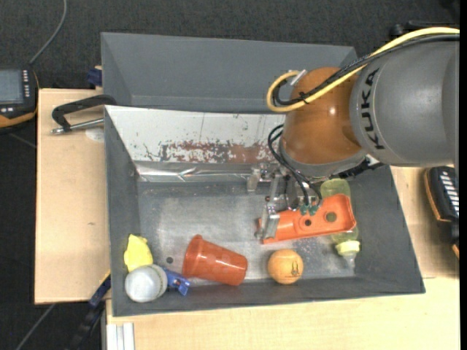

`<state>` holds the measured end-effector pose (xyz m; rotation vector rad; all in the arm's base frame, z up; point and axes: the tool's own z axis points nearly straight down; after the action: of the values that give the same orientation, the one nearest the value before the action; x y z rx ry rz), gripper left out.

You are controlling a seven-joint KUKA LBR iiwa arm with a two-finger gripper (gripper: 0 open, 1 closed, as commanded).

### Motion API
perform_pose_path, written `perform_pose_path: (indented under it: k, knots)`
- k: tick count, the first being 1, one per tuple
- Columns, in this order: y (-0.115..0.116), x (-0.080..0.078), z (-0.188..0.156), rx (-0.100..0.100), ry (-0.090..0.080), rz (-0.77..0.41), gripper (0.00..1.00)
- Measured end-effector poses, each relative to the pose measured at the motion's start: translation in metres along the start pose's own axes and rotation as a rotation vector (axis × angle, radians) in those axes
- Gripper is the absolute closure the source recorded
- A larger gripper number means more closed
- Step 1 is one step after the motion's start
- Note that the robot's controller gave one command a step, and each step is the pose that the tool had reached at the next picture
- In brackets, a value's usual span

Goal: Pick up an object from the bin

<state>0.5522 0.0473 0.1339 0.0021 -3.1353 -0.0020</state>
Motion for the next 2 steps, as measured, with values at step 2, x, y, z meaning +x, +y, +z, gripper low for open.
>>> perform_pose_path:
  k: [2]
  knots:
    - [0.0, -0.01, -0.045, -0.001, -0.005, -0.082, 0.0]
